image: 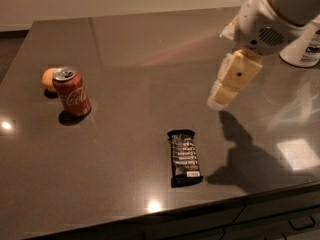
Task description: Move coke can near rxbar chocolate
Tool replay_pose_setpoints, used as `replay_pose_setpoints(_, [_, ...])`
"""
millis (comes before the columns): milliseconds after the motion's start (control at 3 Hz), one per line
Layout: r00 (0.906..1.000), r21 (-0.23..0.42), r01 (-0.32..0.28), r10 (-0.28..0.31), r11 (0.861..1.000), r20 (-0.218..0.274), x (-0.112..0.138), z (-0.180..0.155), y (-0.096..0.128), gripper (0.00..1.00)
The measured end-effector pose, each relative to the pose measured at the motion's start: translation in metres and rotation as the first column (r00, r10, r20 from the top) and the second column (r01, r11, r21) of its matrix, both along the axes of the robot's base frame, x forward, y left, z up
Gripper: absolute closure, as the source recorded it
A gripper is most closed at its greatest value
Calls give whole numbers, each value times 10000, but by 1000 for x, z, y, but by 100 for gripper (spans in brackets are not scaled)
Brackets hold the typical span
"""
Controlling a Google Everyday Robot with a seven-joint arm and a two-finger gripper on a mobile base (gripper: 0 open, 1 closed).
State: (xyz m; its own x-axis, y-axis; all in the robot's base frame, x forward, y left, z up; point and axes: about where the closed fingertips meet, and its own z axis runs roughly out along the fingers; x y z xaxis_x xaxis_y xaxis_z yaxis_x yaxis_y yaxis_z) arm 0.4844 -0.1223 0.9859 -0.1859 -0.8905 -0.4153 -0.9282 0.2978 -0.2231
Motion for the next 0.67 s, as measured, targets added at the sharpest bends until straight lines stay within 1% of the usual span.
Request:
replay_pose_setpoints(333, [9999,601,-69,60,9982,148,16,-3,50,0])
replay_pose_setpoints(667, [9993,1029,-290,265,9943,253,28,-8,103,0])
